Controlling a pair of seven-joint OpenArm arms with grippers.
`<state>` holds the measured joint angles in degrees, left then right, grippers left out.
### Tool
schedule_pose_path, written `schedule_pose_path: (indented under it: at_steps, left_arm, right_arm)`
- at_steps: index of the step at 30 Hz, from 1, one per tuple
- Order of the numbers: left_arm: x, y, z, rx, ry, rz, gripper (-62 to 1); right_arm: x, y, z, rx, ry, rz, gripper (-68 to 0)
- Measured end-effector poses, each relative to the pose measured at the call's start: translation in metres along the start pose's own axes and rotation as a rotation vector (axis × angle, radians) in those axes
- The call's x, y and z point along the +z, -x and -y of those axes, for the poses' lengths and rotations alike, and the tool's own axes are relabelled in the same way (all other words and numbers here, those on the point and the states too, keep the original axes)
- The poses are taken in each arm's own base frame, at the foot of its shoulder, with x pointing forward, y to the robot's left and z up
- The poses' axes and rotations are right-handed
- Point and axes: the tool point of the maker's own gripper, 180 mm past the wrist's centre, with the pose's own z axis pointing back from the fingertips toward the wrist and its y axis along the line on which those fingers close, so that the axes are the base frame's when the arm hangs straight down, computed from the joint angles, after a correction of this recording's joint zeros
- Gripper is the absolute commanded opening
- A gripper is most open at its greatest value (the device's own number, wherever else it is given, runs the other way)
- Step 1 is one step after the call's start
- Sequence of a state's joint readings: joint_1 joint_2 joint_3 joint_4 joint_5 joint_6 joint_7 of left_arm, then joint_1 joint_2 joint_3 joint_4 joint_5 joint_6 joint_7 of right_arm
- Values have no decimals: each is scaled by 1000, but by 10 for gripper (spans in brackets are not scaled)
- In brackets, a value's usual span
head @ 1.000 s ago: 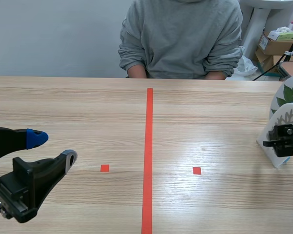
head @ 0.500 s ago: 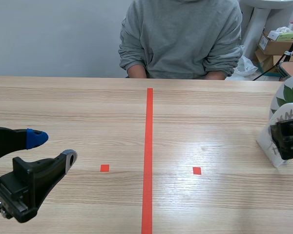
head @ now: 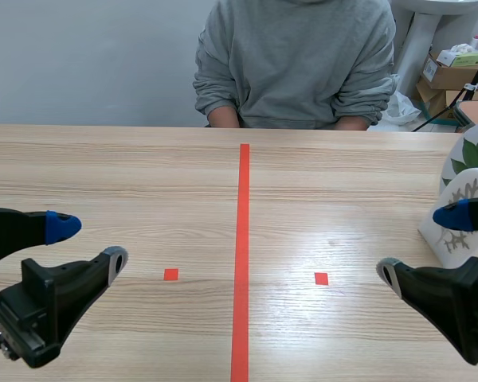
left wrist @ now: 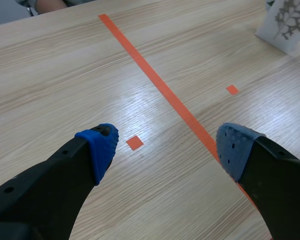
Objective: Do the leaf sorting experiment
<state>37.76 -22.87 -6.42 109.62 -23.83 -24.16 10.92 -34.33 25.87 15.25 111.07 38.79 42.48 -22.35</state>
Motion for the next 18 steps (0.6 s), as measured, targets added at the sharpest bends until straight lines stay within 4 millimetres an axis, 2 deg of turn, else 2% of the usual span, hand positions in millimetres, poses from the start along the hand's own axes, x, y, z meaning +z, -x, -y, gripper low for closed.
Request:
schedule_pose_path:
  at_steps: [18]
  left_arm:
    - [-1,-2,2,-8,18,7,-172]
  right_arm:
    - [1,-20,-2,-60,-26,103,-56]
